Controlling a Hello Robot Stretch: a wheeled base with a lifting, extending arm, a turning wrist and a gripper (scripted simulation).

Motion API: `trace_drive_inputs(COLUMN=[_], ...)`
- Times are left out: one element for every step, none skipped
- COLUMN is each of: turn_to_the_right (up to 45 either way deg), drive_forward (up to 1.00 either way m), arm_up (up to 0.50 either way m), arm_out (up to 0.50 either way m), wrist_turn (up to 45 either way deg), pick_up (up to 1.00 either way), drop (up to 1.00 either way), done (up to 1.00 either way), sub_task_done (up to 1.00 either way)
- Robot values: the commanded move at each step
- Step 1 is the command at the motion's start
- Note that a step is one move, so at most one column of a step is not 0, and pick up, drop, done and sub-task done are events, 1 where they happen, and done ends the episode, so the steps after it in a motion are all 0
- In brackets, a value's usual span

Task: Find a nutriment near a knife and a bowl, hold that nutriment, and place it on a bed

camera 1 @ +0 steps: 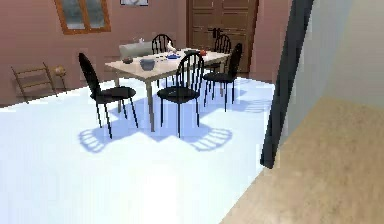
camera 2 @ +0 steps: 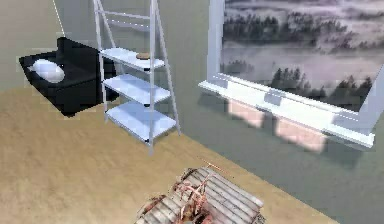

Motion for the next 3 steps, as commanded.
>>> trace_drive_inputs(turn_to_the_right=[0.0, -18.0, 0.0], drive_forward=[0.40, 0.00, 1.00], arm_up=[0.00, 0.00, 0.00], arm_out=[0.00, 0.00, 0.00], wrist_turn=[0.0, 0.0, 0.0], pick_up=[0.00, 0.00, 0.00], drop=[0.00, 0.00, 0.00], done=[0.00, 0.00, 0.00], sub_task_done=[0.00, 0.00, 0.00])
